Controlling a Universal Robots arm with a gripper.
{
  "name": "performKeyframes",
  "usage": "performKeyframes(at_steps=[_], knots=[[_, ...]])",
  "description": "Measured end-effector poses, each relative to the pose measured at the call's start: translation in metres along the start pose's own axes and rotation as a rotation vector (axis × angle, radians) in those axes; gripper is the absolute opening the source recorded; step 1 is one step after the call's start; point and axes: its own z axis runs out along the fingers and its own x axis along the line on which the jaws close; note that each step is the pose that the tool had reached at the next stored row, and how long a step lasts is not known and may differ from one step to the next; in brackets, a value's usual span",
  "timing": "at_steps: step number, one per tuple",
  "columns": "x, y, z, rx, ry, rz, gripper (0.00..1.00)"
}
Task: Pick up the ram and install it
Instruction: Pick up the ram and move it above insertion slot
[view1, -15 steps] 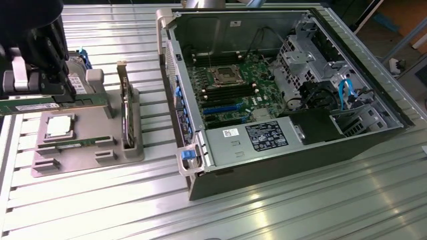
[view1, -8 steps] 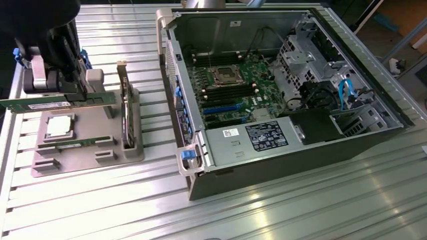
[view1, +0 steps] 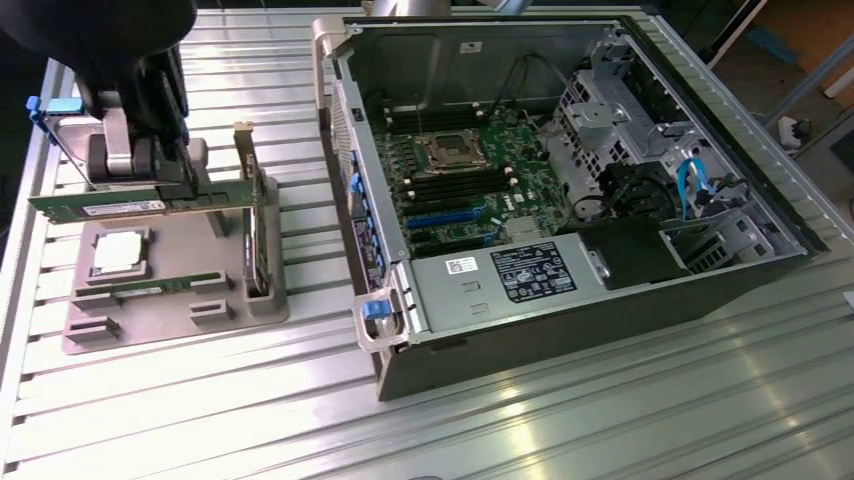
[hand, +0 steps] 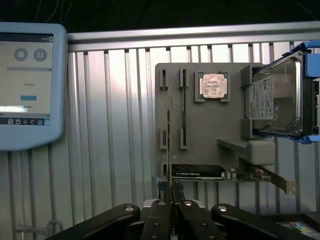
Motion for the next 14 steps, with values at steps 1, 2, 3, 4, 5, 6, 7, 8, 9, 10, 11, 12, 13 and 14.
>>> performKeyframes(at_steps=[1, 2, 3, 4, 5, 6, 7, 8, 9, 10, 11, 12, 13, 14], knots=[[0.000, -0.0021, -0.0001, -0.0001, 0.0000, 0.000, 0.12], [0.000, -0.0041, -0.0001, 0.0000, 0.0000, 0.000, 0.12], [0.000, -0.0068, -0.0002, 0.0000, -0.0001, 0.000, 0.12], [0.000, -0.0088, -0.0003, 0.0000, -0.0001, 0.000, 0.12], [-0.001, -0.0114, -0.0004, 0.0000, 0.0000, 0.000, 0.12], [-0.001, -0.0134, -0.0004, 0.0000, 0.0000, 0.000, 0.12], [-0.001, -0.0155, -0.0005, 0.0000, -0.0001, 0.000, 0.12], [-0.001, -0.0175, -0.0006, 0.0000, -0.0001, 0.000, 0.12], [-0.001, -0.0198, -0.0007, 0.0000, 0.0000, 0.000, 0.12], [-0.001, -0.0218, -0.0008, -0.0001, 0.0000, 0.000, 0.12], [-0.001, -0.0241, -0.0008, 0.0000, 0.0000, 0.000, 0.12], [-0.001, -0.0263, -0.0008, 0.0000, 0.0000, 0.000, 0.12], [-0.001, -0.0283, -0.0009, 0.0001, -0.0001, 0.000, 0.12], [-0.001, -0.0307, -0.0010, 0.0000, 0.0000, 0.000, 0.12]])
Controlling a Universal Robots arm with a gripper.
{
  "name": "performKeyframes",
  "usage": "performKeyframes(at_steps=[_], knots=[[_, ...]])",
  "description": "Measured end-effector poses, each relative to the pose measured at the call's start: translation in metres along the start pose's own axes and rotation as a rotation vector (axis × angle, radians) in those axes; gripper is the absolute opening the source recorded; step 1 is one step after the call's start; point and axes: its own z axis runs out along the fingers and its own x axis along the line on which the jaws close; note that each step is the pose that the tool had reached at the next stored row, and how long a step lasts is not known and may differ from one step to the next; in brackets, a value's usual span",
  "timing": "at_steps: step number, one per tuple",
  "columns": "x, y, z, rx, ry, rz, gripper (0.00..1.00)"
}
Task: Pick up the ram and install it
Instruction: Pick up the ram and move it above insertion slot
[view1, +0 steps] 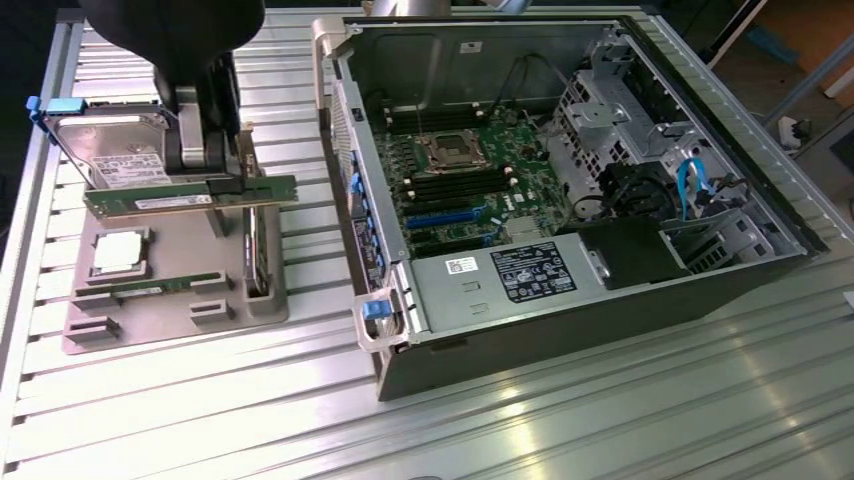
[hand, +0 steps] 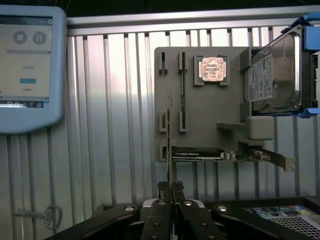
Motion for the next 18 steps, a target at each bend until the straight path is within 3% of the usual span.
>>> performKeyframes(at_steps=[18], knots=[[-0.002, -0.0466, -0.0015, 0.0000, 0.0000, 0.000, 0.12]])
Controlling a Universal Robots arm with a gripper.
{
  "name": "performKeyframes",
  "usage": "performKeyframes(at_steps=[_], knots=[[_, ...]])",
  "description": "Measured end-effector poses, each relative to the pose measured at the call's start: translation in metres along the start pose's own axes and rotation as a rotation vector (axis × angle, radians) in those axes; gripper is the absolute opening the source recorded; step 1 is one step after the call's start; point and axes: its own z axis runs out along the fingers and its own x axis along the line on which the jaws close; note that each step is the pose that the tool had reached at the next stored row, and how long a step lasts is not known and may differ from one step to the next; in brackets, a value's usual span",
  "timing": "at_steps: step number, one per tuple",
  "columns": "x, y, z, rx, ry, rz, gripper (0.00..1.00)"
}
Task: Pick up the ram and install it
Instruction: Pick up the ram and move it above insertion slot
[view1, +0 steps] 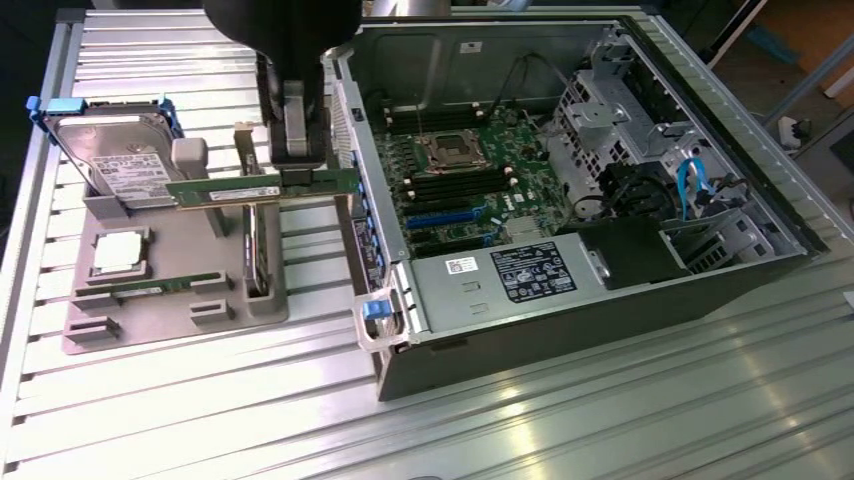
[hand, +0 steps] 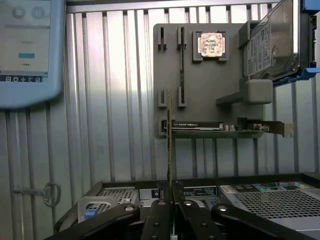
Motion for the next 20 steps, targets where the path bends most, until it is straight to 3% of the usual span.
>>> performKeyframes(at_steps=[12, 15, 20], knots=[[-0.002, -0.0317, -0.0010, 0.0000, 0.0000, 0.000, 0.12], [-0.002, -0.0457, -0.0015, 0.0000, 0.0000, 0.000, 0.12], [-0.003, -0.0599, -0.0019, -0.0001, 0.0000, 0.000, 0.12]])
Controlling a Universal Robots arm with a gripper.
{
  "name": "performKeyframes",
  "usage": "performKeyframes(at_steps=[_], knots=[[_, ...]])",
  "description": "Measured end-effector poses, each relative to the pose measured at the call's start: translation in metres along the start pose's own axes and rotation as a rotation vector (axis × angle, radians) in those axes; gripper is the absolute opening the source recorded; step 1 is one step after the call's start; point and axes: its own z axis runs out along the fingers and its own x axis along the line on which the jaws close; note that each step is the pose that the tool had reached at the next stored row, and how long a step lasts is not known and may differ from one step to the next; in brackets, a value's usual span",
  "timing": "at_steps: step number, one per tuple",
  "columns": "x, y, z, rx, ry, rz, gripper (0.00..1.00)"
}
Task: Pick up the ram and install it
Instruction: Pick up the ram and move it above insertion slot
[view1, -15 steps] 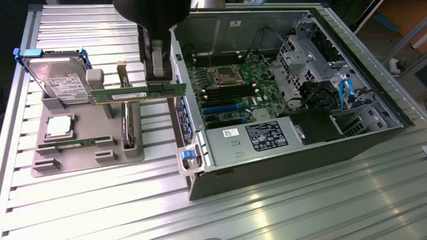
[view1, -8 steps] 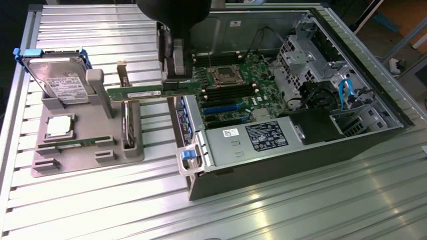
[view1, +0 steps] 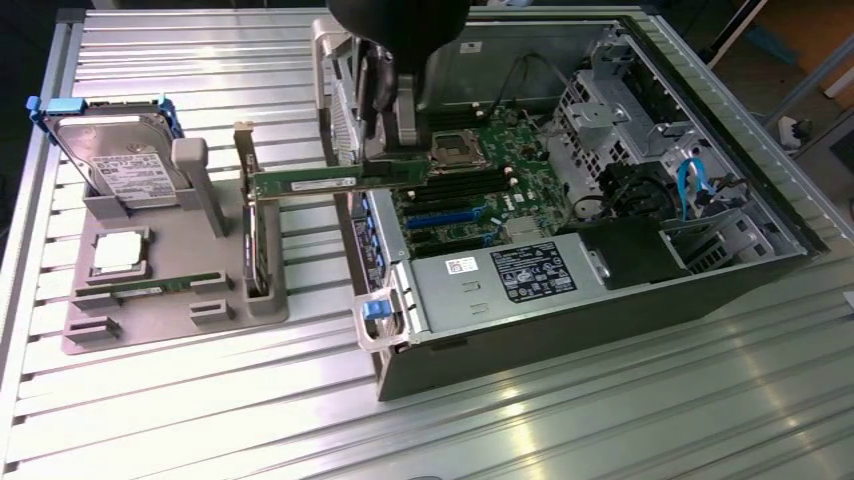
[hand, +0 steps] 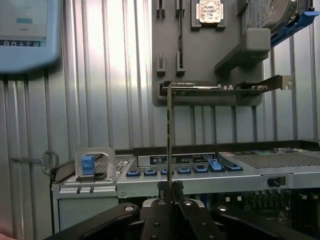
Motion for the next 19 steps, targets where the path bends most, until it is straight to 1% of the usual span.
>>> performKeyframes(at_steps=[4, 7, 11, 17, 18, 19], knots=[[0.000, -0.0098, -0.0003, 0.0000, 0.0000, 0.000, 0.12], [-0.001, -0.0203, -0.0007, 0.0000, 0.0000, 0.000, 0.12], [-0.001, -0.0300, -0.0010, 0.0000, 0.0000, 0.000, 0.12], [-0.002, -0.0470, -0.0015, 0.0000, 0.0000, 0.000, 0.12], [-0.002, -0.0507, -0.0016, 0.0000, -0.0001, 0.000, 0.12], [-0.003, -0.0568, -0.0019, 0.0000, 0.0000, 0.000, 0.12]])
